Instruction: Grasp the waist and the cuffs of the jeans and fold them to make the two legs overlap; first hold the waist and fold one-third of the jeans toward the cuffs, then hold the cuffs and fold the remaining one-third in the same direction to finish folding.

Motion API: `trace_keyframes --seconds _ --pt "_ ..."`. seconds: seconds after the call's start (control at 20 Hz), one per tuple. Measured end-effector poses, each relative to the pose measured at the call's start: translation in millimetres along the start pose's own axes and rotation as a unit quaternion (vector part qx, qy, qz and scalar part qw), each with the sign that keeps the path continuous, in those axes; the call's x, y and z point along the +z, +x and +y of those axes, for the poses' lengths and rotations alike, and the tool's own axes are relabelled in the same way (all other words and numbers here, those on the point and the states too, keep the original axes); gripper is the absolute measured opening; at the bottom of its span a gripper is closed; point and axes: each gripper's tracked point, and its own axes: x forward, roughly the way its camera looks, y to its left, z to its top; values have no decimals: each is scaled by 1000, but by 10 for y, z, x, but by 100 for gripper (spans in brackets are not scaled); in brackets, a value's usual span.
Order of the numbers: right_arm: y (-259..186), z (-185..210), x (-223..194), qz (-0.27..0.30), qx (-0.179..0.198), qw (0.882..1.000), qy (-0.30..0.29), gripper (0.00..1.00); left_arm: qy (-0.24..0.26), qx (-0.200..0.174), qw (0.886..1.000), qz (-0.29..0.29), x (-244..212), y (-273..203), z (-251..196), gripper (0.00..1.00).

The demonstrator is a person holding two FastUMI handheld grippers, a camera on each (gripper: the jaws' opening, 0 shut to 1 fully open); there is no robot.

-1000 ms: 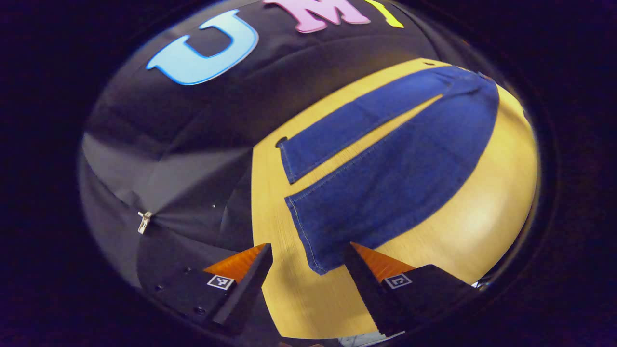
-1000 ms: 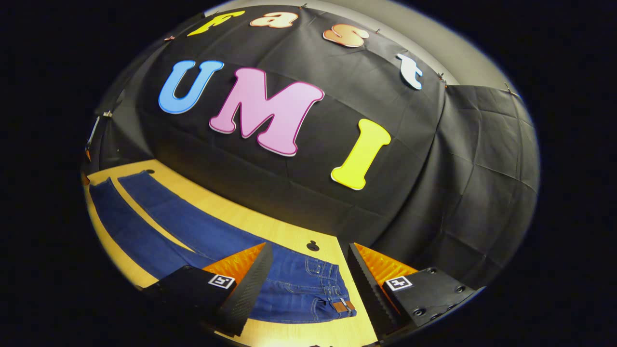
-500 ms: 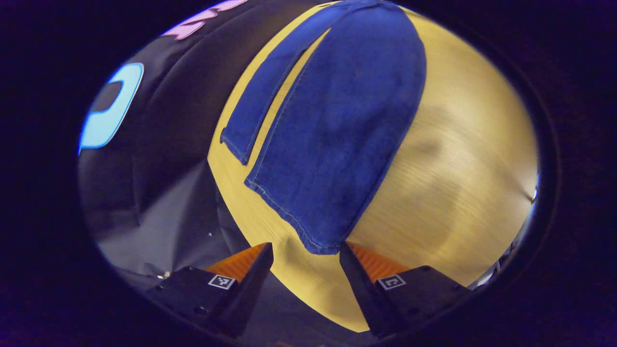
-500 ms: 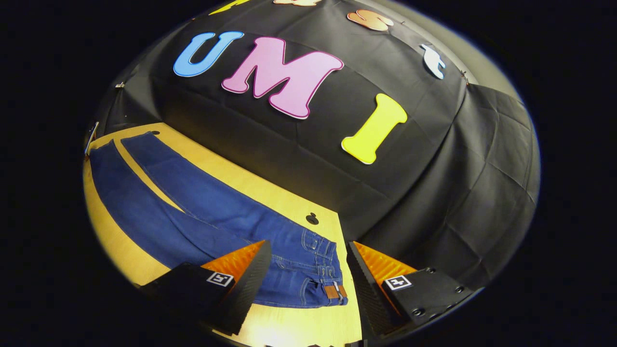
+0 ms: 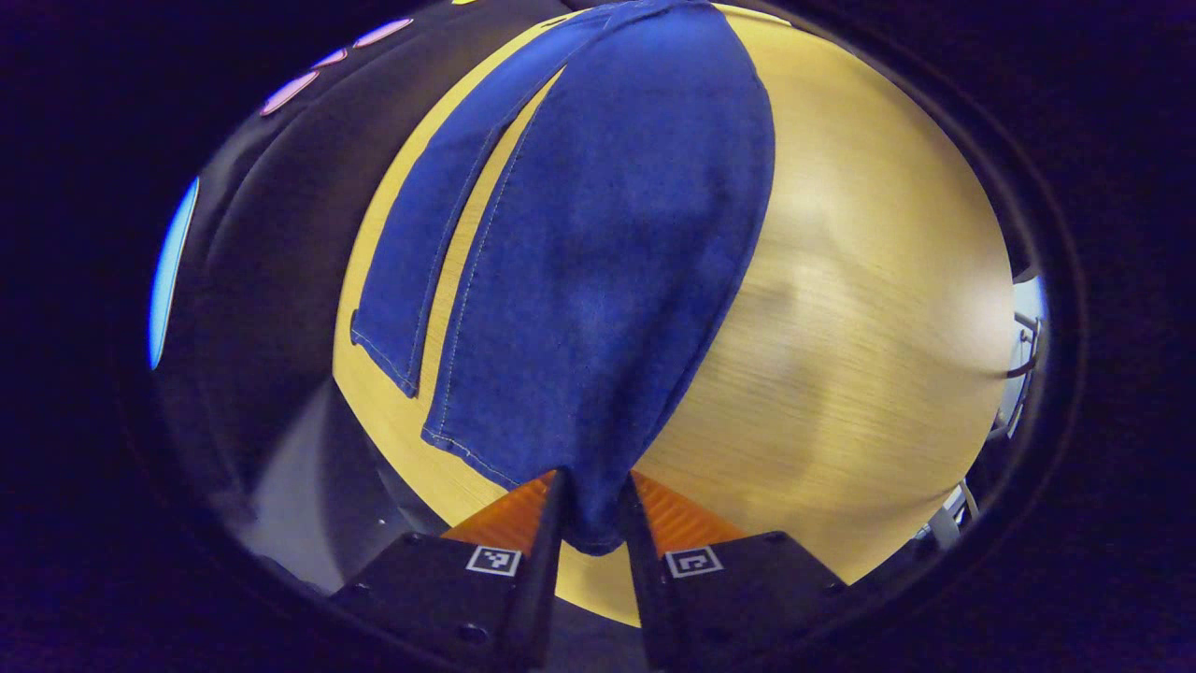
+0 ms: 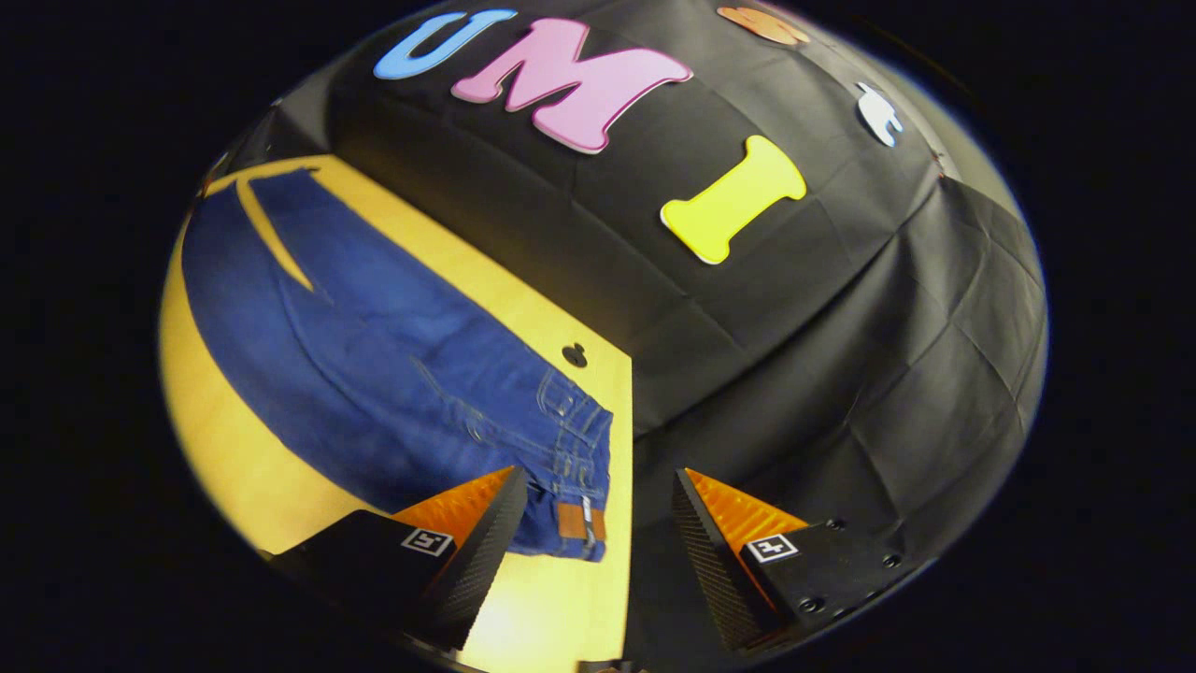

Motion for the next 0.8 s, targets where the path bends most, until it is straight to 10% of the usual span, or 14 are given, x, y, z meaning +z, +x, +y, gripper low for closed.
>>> trace_keyframes --seconds 0.25,0.8 --pt "186 -208 -491 7 33 985 -167 97 -6 -13 1000 4 -27 27 -1 11" --pt "762 497 -1174 -4 181 865 -467 95 -15 13 1000 10 -51 49 -2 6"
